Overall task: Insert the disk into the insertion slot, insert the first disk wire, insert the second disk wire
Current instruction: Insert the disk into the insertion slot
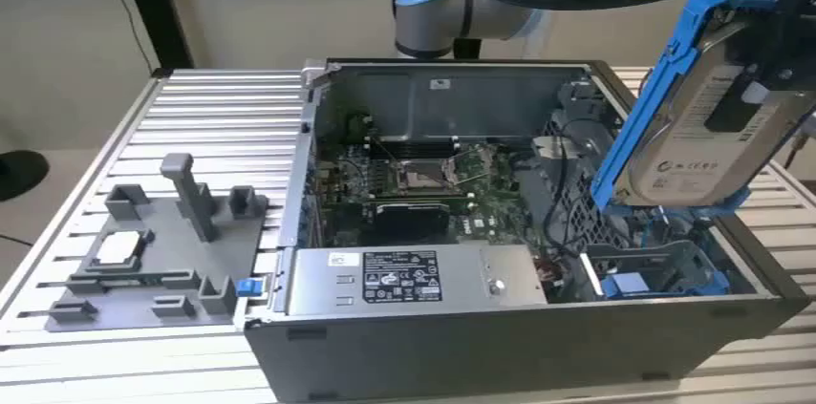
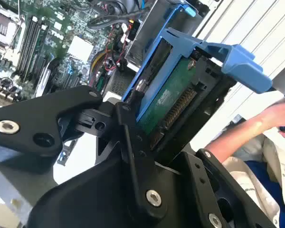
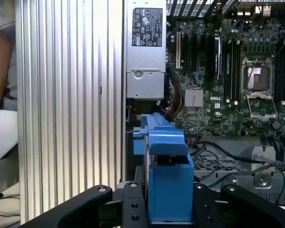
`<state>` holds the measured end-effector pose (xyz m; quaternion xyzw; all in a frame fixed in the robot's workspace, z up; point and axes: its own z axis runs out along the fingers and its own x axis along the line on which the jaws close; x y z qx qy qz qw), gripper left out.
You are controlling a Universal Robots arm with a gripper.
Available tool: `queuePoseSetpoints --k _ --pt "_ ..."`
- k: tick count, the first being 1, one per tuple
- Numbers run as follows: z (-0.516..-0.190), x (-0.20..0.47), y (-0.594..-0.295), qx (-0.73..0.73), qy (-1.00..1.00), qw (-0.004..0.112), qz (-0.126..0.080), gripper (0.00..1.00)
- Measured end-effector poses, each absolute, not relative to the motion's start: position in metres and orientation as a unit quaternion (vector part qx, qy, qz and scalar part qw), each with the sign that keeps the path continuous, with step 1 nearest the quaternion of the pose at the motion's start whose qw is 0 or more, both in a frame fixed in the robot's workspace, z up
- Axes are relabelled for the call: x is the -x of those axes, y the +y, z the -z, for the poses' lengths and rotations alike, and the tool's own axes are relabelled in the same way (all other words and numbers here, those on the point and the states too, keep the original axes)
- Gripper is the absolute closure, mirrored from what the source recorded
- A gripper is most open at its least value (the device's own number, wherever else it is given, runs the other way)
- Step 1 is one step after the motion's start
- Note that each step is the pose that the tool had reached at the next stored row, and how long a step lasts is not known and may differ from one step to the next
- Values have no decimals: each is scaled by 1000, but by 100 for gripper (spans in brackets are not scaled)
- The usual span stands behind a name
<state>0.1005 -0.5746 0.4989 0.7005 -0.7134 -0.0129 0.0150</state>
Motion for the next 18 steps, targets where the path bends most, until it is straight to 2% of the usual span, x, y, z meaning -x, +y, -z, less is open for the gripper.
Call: queuePoseSetpoints --k 18 --pt "-493 -105 -575 -701 -713 15 13 100"
